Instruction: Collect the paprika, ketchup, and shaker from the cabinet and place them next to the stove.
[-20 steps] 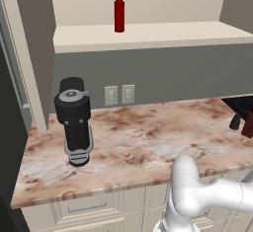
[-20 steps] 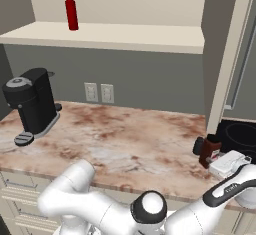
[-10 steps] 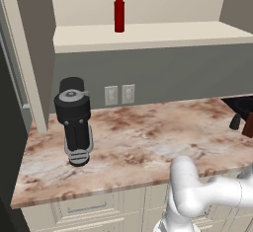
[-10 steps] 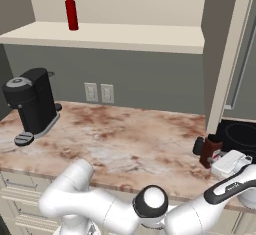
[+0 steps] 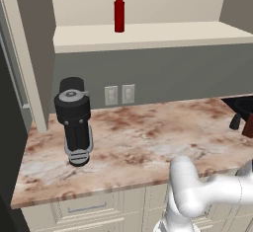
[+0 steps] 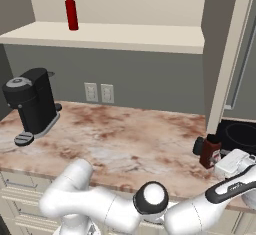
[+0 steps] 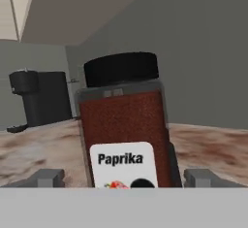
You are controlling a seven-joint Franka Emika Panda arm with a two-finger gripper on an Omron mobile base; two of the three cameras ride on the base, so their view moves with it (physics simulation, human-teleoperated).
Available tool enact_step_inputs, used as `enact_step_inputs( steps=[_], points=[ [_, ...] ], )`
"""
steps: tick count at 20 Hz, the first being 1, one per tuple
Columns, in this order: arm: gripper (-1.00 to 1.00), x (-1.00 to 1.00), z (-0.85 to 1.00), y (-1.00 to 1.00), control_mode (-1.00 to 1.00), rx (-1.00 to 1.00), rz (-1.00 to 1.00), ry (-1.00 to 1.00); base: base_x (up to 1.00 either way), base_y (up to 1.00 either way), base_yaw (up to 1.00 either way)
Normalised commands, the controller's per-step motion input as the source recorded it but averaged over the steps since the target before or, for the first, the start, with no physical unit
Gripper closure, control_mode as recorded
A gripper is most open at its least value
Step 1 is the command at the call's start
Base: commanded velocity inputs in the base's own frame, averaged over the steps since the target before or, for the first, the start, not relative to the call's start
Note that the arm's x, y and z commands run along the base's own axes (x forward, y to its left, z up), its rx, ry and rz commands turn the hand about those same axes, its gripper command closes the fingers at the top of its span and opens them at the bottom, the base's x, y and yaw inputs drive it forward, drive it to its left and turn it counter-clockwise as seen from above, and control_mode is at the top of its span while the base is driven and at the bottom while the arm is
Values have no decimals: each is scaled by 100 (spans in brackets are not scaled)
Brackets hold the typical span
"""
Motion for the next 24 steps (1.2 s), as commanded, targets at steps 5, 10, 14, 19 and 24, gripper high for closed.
enact_step_inputs(
  steps=[5,10,14,19,24],
  points=[
    [-100,-30,27,0,-100,0,-6,0,0,0,0],
    [-100,-46,24,3,-100,0,-7,0,0,0,0],
    [-100,-64,20,44,-100,0,-7,0,0,0,0],
    [-100,-58,16,71,-100,0,-7,0,0,0,0],
    [-100,-50,8,98,-100,0,-6,3,0,0,0]
  ],
)
